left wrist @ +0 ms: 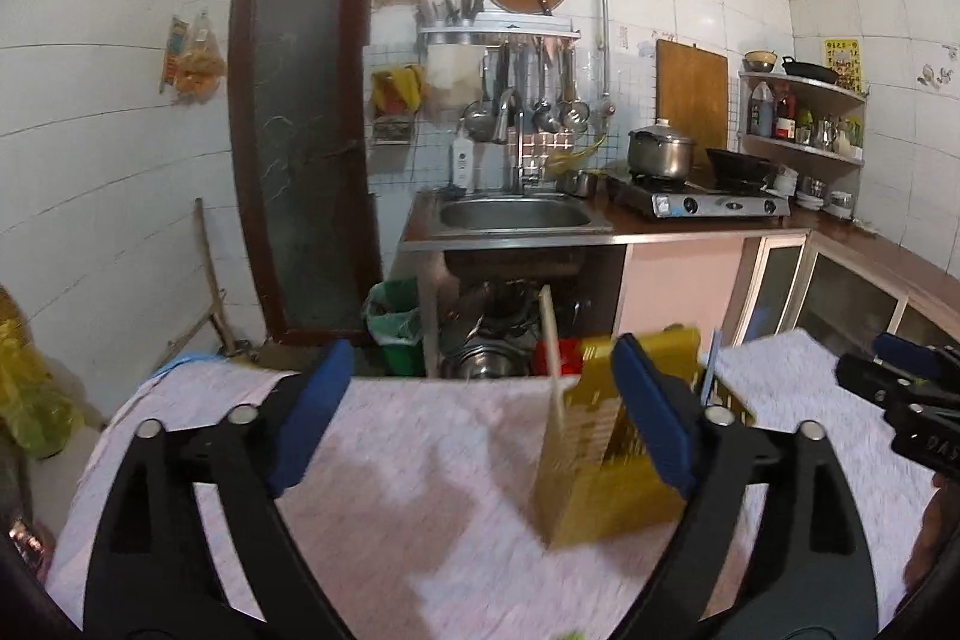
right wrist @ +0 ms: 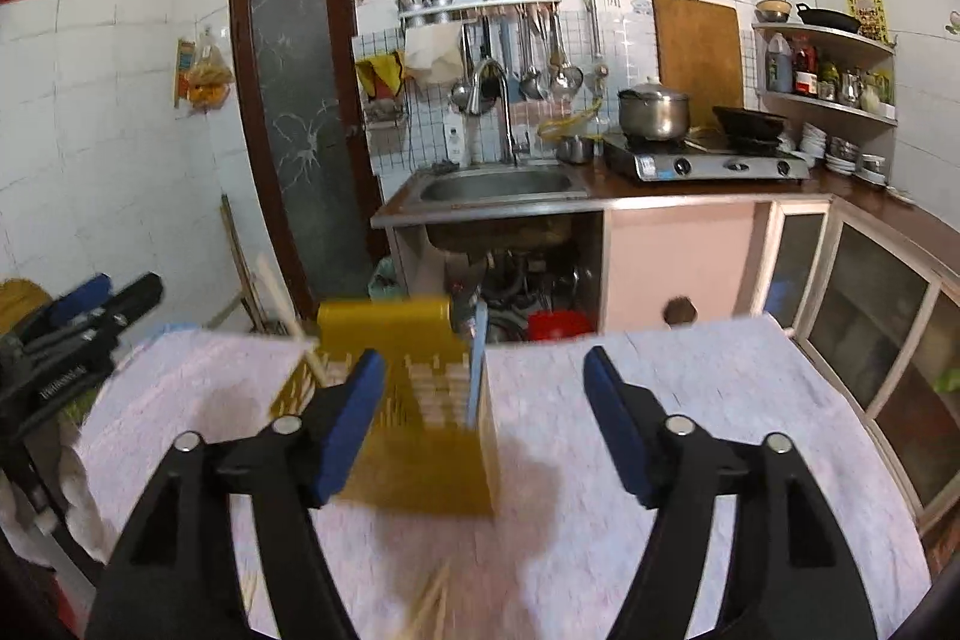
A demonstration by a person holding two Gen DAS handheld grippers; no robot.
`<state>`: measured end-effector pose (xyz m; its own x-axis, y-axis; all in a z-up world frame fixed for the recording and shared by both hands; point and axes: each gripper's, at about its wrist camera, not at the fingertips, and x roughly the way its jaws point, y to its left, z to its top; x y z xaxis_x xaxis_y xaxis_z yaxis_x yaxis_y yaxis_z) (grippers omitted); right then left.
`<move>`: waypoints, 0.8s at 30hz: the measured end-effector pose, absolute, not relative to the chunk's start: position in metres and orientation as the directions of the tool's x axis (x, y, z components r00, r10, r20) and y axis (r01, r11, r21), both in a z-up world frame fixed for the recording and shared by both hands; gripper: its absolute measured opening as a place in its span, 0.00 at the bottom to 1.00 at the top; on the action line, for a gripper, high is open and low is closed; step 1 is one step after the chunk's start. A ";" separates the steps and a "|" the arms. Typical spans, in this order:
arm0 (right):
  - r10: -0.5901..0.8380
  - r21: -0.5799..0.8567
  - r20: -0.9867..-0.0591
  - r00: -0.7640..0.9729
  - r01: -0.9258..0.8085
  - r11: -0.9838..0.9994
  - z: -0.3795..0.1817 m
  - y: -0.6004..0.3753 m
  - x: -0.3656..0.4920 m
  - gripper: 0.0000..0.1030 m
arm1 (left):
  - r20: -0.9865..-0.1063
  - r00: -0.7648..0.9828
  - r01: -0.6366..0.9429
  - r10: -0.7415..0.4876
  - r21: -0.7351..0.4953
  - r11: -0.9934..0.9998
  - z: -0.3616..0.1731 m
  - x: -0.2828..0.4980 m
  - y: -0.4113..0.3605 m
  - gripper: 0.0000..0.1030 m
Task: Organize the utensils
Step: 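Lower the spatula into the holder with the right tool while the left inserts the chopstick, then move both open tools back down to the chopsticks on the table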
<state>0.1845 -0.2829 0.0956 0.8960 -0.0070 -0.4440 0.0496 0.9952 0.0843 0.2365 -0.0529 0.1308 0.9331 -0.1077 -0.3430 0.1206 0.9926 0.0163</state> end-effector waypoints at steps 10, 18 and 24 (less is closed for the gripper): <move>-0.047 0.056 -0.609 0.792 0.103 0.993 0.009 -0.270 0.127 0.70 | -0.528 0.847 0.082 -0.066 0.006 0.997 0.050 0.167 -0.018 0.92; -0.079 0.025 -0.692 0.718 0.133 0.991 -0.040 -0.264 0.135 0.70 | -0.661 0.749 0.067 -0.036 0.021 0.997 -0.021 0.173 -0.014 0.92; -0.083 0.003 -0.728 0.680 0.125 0.992 -0.055 -0.258 0.150 0.70 | -0.733 0.679 0.059 -0.020 0.027 0.998 -0.052 0.188 -0.014 0.92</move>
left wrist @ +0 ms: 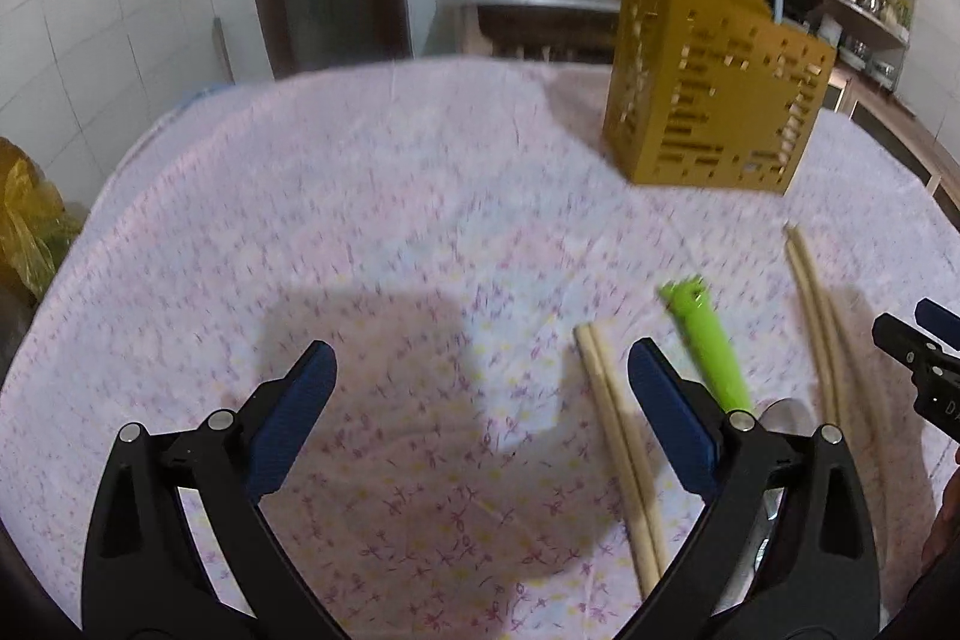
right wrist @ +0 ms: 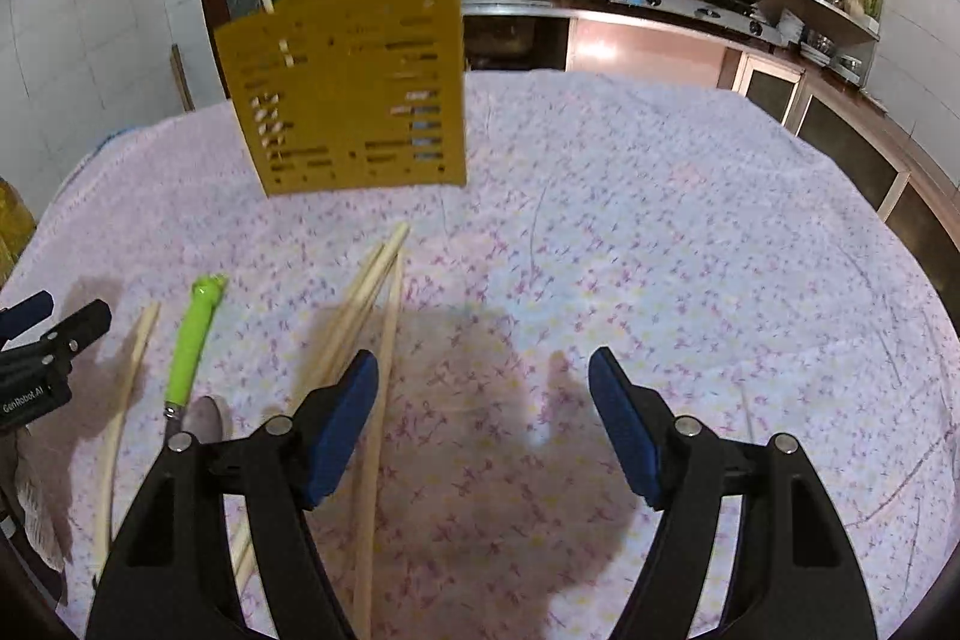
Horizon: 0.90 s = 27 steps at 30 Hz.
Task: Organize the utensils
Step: 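Move both open tools back down to the chopsticks on the table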
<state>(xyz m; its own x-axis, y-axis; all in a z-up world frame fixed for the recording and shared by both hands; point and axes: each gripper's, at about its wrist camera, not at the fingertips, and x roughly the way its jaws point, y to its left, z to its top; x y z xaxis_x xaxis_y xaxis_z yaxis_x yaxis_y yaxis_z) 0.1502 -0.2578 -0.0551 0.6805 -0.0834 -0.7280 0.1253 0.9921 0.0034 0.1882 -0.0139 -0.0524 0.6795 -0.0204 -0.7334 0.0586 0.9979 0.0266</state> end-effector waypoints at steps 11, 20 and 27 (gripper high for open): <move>-0.067 0.015 -0.750 0.658 0.118 0.993 -0.066 -0.252 0.156 0.70 | -0.786 0.618 0.058 -0.017 0.024 0.998 -0.070 0.202 -0.014 0.92; -0.063 0.022 -0.752 0.656 0.122 0.992 -0.067 -0.252 0.159 0.70 | -0.808 0.589 0.072 -0.003 0.049 0.996 -0.075 0.205 -0.021 0.92; -0.074 -0.005 -0.760 0.646 0.109 0.994 -0.066 -0.244 0.167 0.70 | -0.798 0.602 0.107 -0.015 0.061 0.992 -0.073 0.203 -0.028 0.74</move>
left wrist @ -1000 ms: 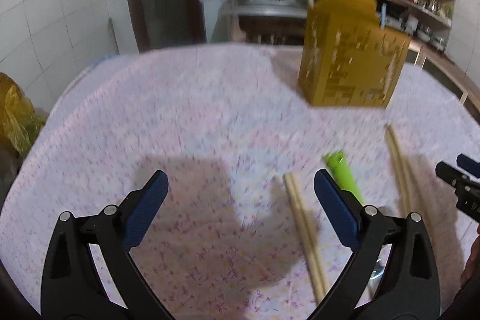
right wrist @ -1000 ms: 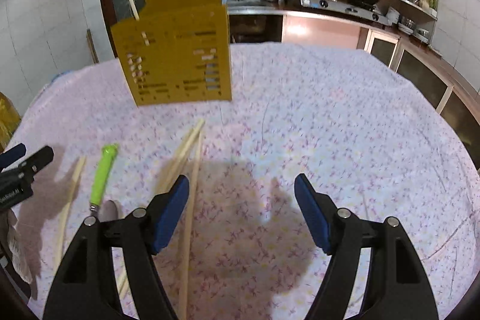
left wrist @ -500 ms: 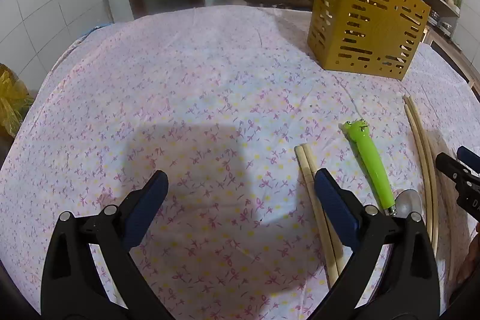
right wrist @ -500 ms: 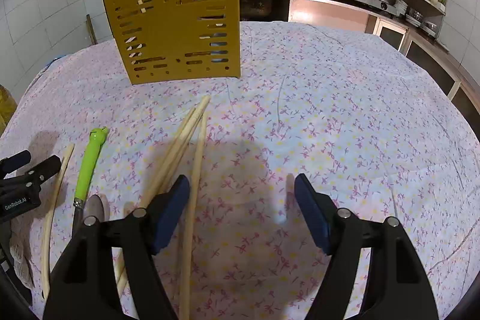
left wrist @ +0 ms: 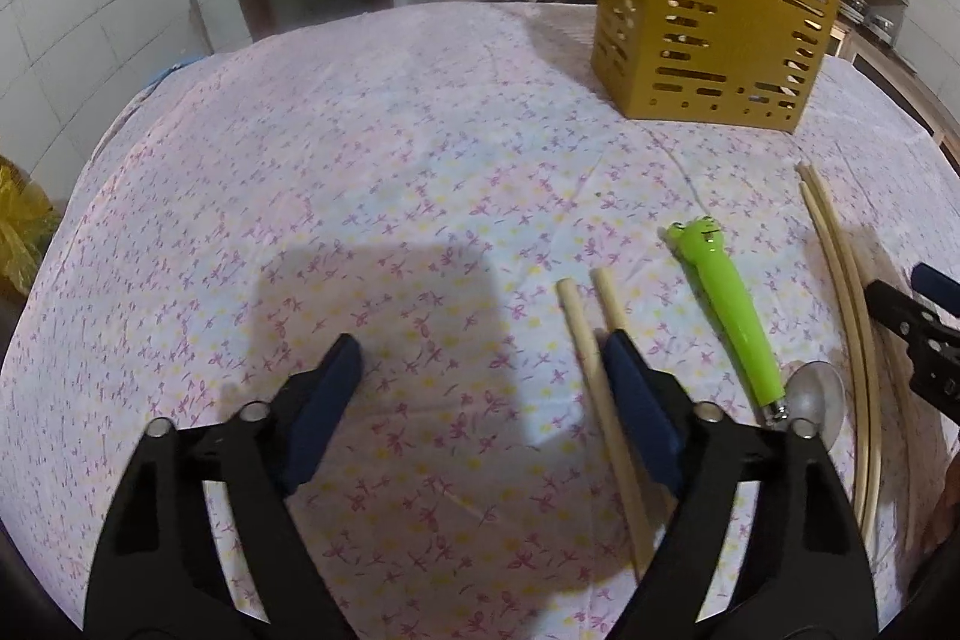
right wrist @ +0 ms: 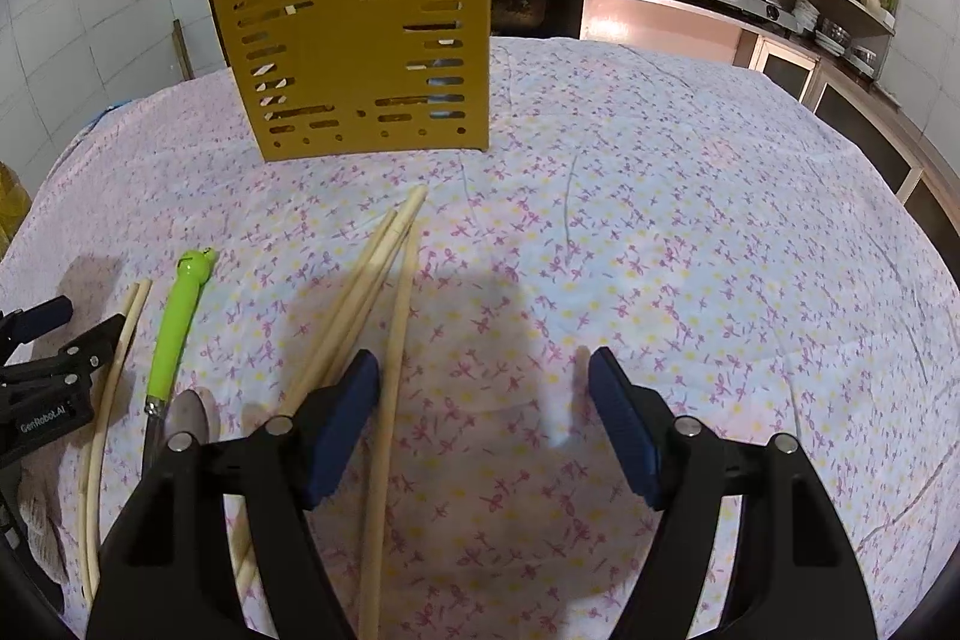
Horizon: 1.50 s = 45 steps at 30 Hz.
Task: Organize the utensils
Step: 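Move both open tools back down to the chopsticks on the table, then close the left tool on a chopstick while the right tool grasps another chopstick, then carry both chopsticks up and lower them into the yellow holder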
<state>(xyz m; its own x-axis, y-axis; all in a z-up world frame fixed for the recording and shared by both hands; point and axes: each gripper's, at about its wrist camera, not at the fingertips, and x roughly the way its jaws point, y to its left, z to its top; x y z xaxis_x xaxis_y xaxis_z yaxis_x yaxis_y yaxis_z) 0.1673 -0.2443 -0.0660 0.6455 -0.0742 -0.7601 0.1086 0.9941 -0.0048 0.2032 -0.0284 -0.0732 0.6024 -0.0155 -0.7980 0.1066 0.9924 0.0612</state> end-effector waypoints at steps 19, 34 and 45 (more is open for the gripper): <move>-0.005 0.048 -0.796 0.605 0.070 0.996 -0.063 -0.232 0.217 0.07 | -0.817 0.575 0.104 -0.040 0.024 0.994 -0.067 0.209 -0.040 0.37; 0.025 0.155 -0.715 0.699 0.123 0.980 -0.036 -0.269 0.158 0.06 | -0.803 0.592 0.133 -0.072 0.010 0.991 -0.061 0.202 -0.047 0.04; 0.053 0.219 -0.593 0.803 0.098 0.971 0.003 -0.275 0.125 0.06 | -0.643 0.756 0.133 -0.122 -0.032 0.991 0.011 0.165 -0.031 0.04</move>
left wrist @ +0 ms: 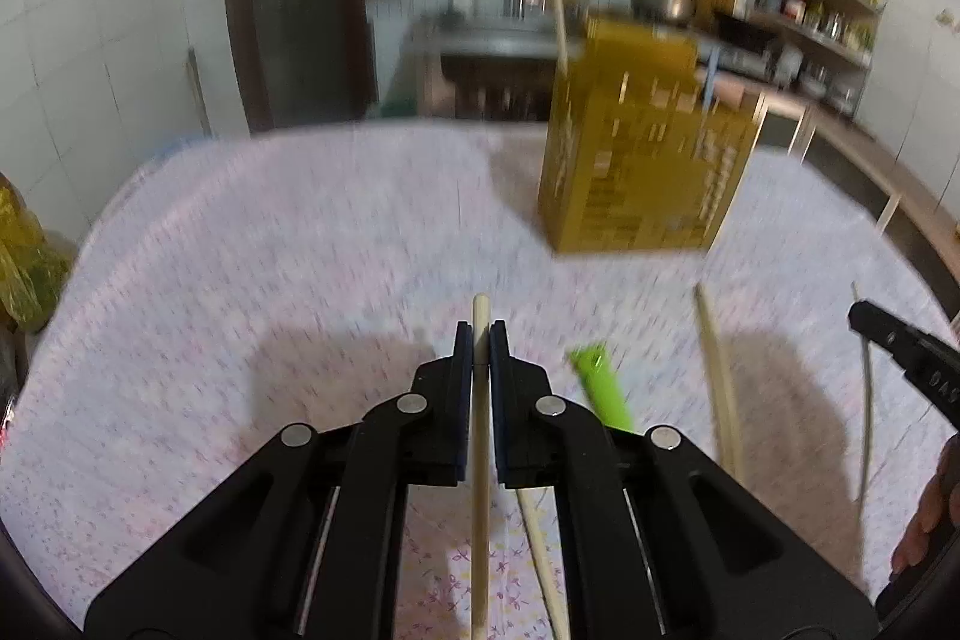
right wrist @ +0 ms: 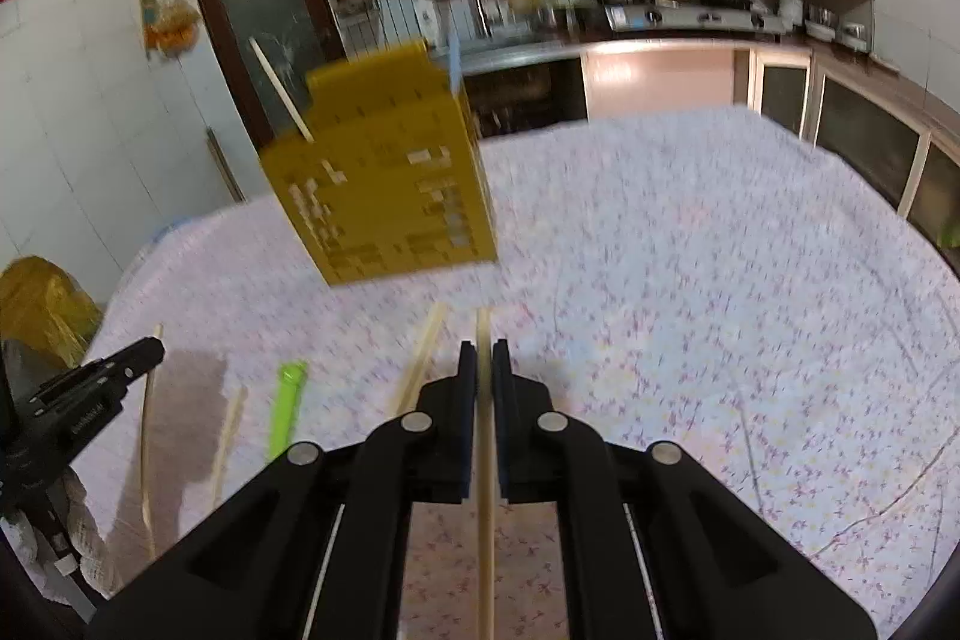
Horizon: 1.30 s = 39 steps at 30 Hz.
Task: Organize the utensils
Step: 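Carry both chopsticks up and lower them into the yellow holder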
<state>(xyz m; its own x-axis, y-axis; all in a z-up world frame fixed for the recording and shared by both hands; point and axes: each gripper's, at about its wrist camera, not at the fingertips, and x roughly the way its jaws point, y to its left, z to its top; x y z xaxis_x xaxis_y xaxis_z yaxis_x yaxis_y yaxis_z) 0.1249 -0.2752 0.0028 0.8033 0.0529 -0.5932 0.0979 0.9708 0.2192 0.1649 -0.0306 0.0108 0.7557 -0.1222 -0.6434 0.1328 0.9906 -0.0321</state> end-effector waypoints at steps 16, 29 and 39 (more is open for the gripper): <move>-0.031 0.096 -0.375 0.926 0.072 0.993 0.036 -0.256 0.068 0.06 | -0.427 0.888 0.155 -0.170 -0.070 0.985 0.052 0.096 -0.005 0.04; -0.035 0.123 -0.243 0.969 0.066 0.990 0.078 -0.261 0.080 0.06 | -0.275 0.935 0.212 -0.221 -0.063 0.975 0.110 0.100 -0.033 0.04; -0.012 0.121 -0.122 0.992 0.027 0.992 0.150 -0.266 0.153 0.06 | -0.111 0.963 0.240 -0.247 -0.074 0.968 0.189 0.175 -0.077 0.04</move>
